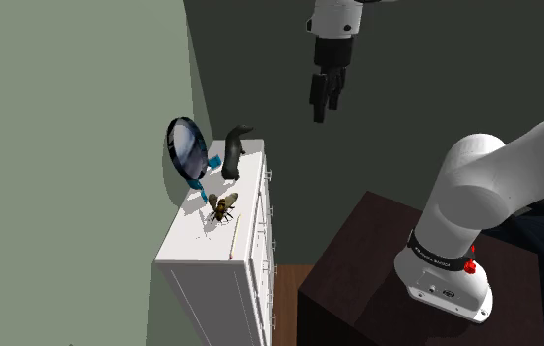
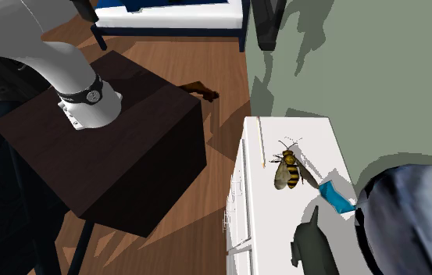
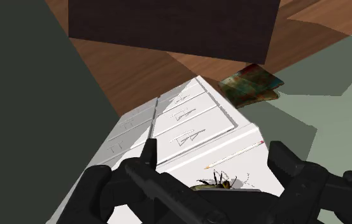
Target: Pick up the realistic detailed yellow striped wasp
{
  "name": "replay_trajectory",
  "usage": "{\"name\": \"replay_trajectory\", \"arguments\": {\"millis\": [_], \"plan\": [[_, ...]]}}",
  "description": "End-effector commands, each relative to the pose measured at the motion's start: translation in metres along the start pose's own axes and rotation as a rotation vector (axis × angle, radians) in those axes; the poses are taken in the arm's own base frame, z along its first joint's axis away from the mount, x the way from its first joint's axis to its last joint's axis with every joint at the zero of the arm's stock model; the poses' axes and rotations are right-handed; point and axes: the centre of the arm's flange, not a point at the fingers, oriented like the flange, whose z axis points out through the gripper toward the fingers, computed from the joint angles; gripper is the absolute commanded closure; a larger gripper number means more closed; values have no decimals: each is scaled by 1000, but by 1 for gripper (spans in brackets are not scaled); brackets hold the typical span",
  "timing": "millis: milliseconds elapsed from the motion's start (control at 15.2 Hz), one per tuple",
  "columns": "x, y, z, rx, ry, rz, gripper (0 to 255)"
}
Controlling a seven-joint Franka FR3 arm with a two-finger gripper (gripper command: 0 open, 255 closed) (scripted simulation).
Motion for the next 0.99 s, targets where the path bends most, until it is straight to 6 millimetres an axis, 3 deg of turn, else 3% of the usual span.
{"name": "replay_trajectory", "arguments": {"millis": [0,924], "plan": [[0,0,0,0,0,0,0],[77,-75,143,-15,115,352,0]]}}
